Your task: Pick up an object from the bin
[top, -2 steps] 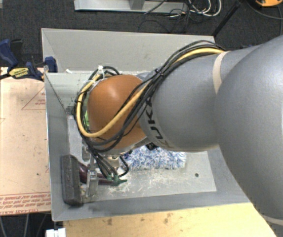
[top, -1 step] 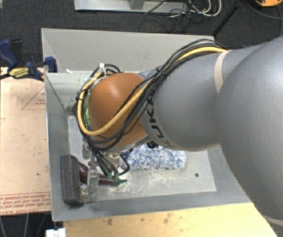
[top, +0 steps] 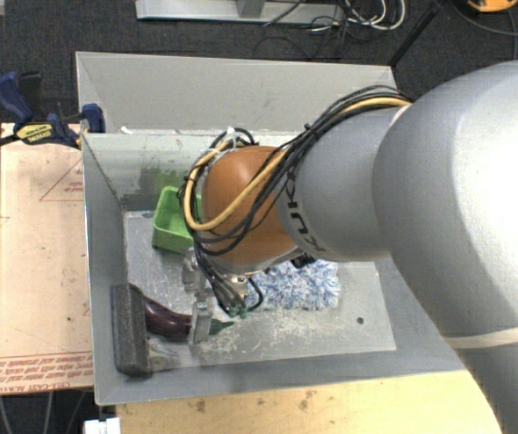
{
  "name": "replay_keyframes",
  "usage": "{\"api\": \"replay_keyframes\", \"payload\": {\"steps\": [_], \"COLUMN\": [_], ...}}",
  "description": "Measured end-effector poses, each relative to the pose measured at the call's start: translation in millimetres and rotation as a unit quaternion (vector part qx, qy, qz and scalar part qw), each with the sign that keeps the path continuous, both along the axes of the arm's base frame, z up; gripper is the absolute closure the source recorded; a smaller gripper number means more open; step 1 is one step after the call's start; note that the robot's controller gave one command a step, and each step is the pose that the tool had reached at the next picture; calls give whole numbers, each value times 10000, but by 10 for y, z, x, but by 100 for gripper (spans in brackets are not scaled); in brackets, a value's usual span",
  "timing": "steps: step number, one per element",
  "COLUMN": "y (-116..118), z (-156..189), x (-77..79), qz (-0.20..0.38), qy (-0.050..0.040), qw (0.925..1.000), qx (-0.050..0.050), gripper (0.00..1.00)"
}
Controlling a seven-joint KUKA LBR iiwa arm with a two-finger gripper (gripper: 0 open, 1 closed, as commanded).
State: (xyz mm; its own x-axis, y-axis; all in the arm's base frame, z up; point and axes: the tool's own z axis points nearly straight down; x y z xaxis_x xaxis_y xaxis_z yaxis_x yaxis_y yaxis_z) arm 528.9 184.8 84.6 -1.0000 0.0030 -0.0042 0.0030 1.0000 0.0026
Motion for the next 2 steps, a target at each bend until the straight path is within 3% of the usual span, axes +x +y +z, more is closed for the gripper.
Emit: {"api": "replay_keyframes", "payload": {"steps": [1, 2], "y": [19, 29], "z": [-11, 133], "x": [-34, -49], "qz": [-933, -342], "qy": [33, 23], "qw": [9956, 9994], "qx": [-14, -8], "gripper": [0, 0]}}
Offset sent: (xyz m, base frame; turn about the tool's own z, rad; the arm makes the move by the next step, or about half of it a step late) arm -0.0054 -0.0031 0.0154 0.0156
